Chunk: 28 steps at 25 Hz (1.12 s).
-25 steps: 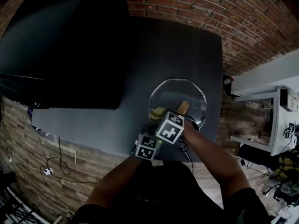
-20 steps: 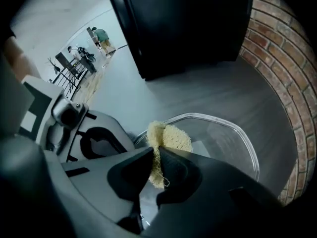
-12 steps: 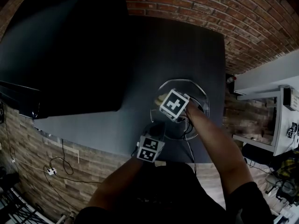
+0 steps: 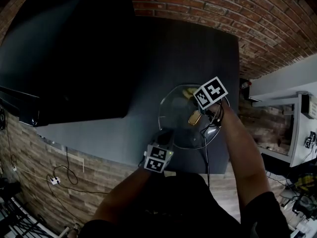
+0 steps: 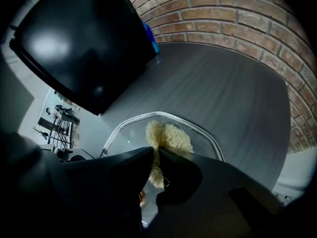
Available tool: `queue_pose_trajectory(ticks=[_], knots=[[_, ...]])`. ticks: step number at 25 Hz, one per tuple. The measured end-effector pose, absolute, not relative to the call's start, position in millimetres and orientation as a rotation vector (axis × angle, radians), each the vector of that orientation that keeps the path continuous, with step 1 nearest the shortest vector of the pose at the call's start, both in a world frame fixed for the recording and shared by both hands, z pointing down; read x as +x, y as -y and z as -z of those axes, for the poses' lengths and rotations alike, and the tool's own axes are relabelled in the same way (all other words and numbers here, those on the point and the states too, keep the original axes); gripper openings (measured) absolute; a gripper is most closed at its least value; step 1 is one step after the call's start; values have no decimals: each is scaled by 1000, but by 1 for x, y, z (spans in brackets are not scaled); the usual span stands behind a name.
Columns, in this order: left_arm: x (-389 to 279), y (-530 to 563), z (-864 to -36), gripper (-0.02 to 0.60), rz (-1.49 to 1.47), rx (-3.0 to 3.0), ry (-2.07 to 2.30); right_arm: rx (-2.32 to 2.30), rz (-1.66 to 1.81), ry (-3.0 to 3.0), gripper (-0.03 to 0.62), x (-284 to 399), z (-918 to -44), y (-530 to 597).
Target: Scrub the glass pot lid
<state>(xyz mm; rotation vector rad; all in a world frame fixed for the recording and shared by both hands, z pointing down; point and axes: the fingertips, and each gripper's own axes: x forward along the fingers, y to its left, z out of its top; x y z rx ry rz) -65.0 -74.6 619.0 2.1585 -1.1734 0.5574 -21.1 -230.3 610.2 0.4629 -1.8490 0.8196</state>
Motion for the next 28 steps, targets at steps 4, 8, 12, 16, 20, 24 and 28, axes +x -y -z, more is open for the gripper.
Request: queue_pose_trajectory(ticks=[4, 8, 12, 16, 20, 24, 28], knots=[[-66, 75, -619, 32, -553, 2151, 1181, 570, -907, 1864, 43, 8, -610, 236], [-66, 74, -620, 32, -562, 2149, 1183, 692, -994, 1871, 43, 44, -612, 233], [-66, 74, -620, 32, -579, 2151, 1177, 806, -1069, 1858, 43, 82, -616, 226], [-66, 74, -620, 32, -595, 2147, 1178, 862, -1100, 1837, 43, 107, -621, 223], [-65, 73, -620, 32, -609, 2148, 1173, 874, -1076, 1824, 43, 111, -623, 226], [-64, 74, -620, 32, -601, 2142, 1178, 868, -1012, 1820, 43, 102, -623, 242], [-63, 74, -620, 32, -594, 2137, 1177, 828, -932, 1819, 43, 79, -623, 259]])
